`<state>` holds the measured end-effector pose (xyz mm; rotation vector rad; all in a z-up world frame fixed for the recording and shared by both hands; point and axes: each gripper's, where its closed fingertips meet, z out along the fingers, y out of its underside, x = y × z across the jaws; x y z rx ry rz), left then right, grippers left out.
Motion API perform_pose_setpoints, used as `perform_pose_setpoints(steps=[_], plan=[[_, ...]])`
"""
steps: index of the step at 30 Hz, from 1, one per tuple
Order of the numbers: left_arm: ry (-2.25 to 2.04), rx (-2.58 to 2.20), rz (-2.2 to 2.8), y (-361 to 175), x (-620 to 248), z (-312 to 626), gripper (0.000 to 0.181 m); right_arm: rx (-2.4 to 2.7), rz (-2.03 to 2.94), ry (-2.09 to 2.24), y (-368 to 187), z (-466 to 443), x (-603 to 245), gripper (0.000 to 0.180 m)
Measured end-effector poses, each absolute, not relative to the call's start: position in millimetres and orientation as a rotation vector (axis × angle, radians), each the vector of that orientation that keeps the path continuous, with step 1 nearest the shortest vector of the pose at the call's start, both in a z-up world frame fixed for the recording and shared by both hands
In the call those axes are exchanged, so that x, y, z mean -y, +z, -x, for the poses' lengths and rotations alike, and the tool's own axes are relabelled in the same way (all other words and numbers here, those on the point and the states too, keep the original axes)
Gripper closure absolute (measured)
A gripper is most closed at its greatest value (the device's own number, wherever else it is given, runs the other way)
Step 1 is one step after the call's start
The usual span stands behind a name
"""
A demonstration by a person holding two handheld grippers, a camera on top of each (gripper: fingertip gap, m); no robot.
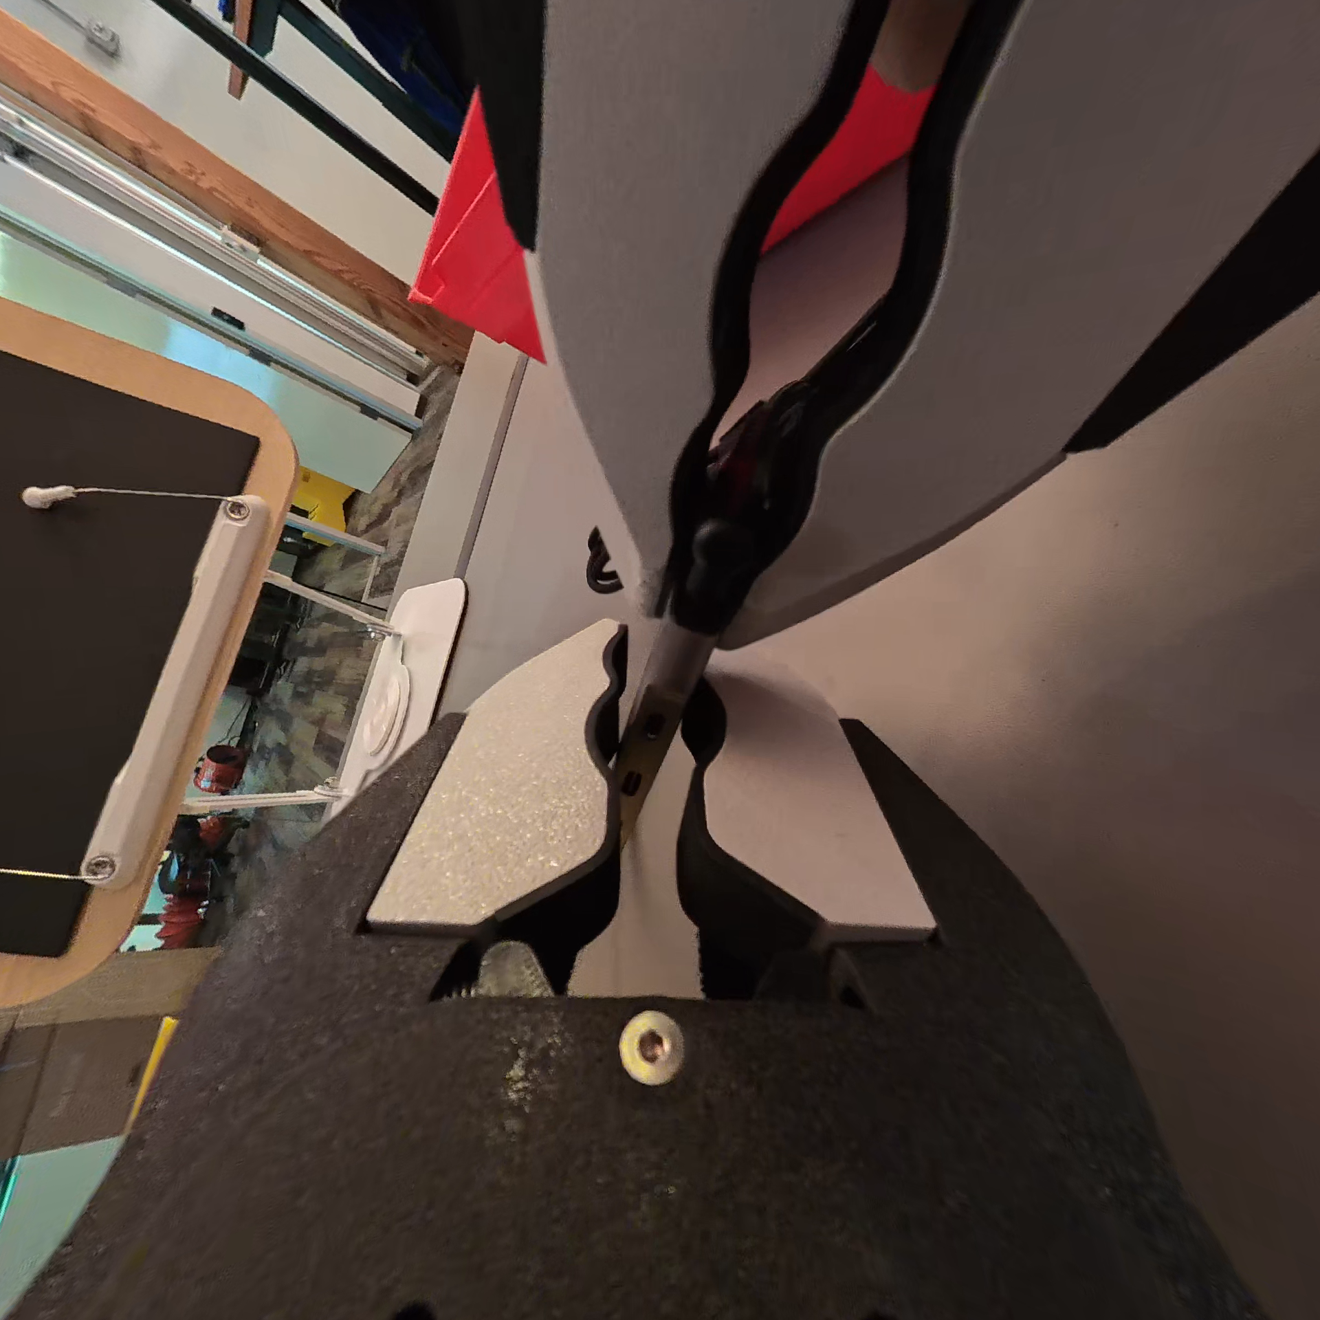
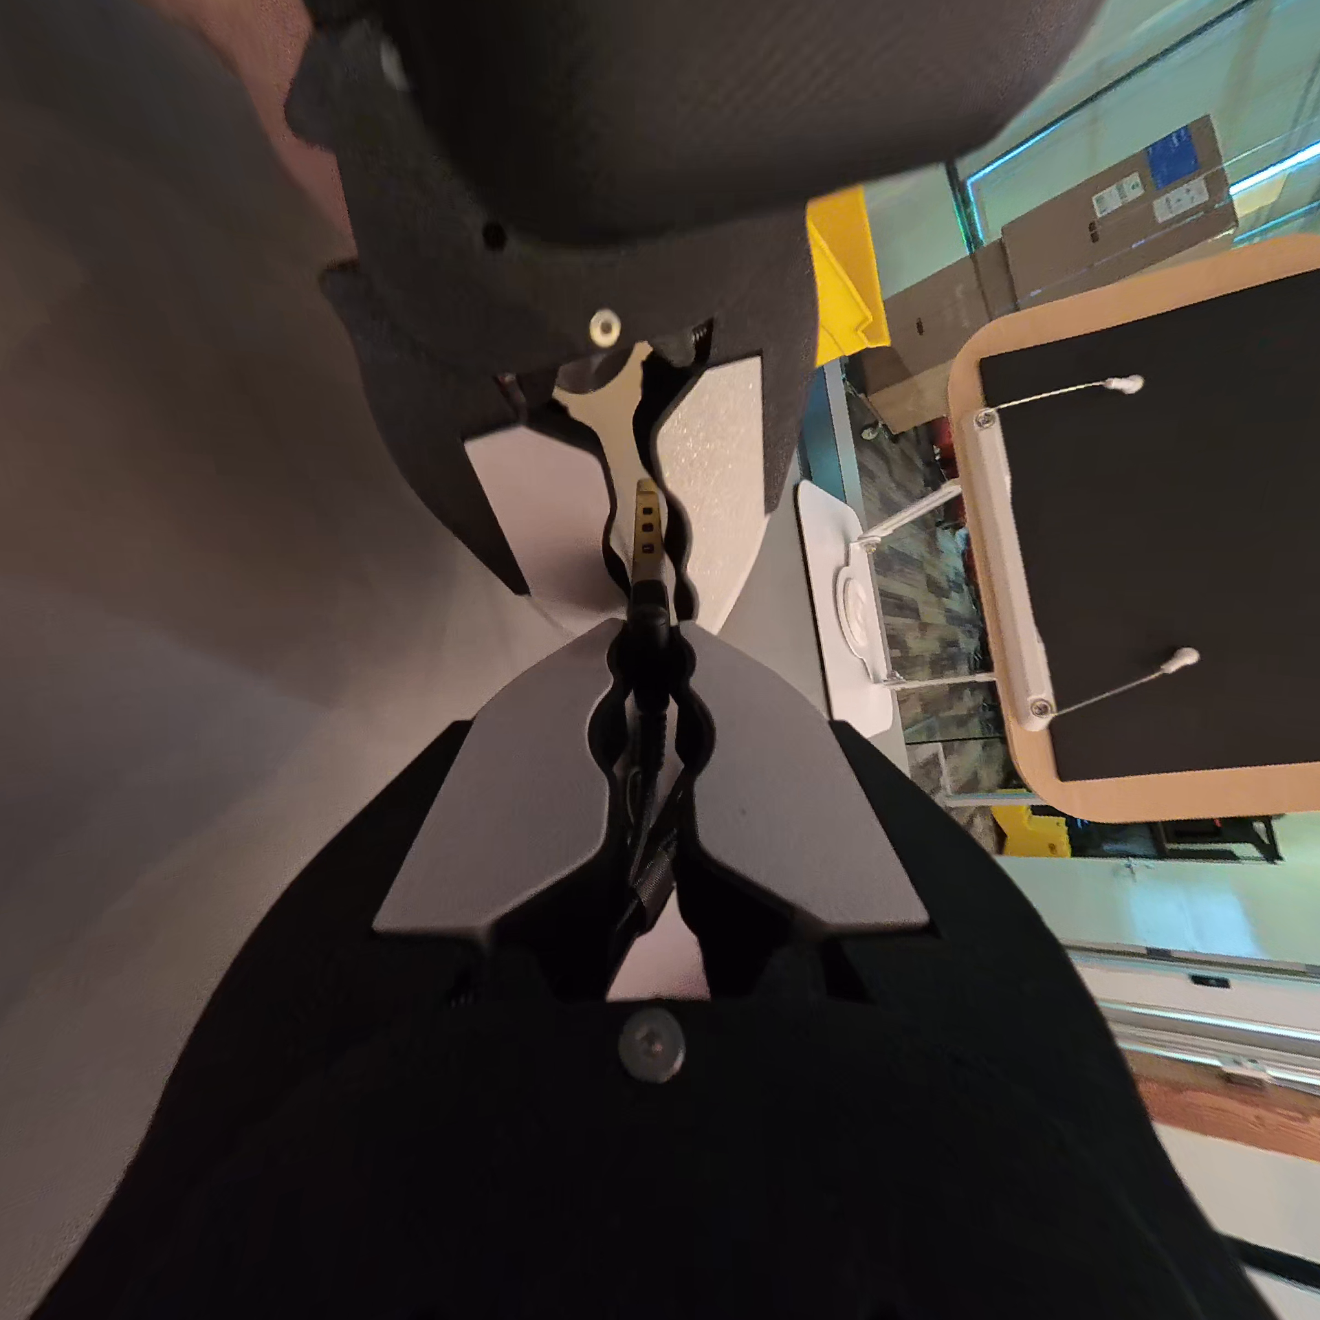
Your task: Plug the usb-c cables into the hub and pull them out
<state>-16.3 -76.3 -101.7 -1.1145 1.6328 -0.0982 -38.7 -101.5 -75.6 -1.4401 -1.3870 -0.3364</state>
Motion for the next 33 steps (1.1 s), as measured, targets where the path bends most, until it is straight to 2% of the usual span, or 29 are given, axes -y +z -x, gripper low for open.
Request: perform_pose_setpoints(steps=[7,10,15,28,33], plan=[[-0.104,-1.666,1.095,-106,75,17,0.174,1.355,1.448,-0.354,-78,35,96,0.168],[-0.133,-1.647,1.069,-103,72,17,0.174,1.34,1.382,-0.31,-71,35,101,0.159],[-0.132,-1.679,0.961,-103,76,20,0.174,1.379,1.242,-0.279,-60,40,117,0.166],[-0.162,-1.703,0.959,-106,79,21,0.174,1.445,1.218,-0.391,-67,49,117,0.171],[-0.129,-1.604,1.161,-103,62,33,0.165,1.4,1.22,-0.442,-65,46,110,0.171]])
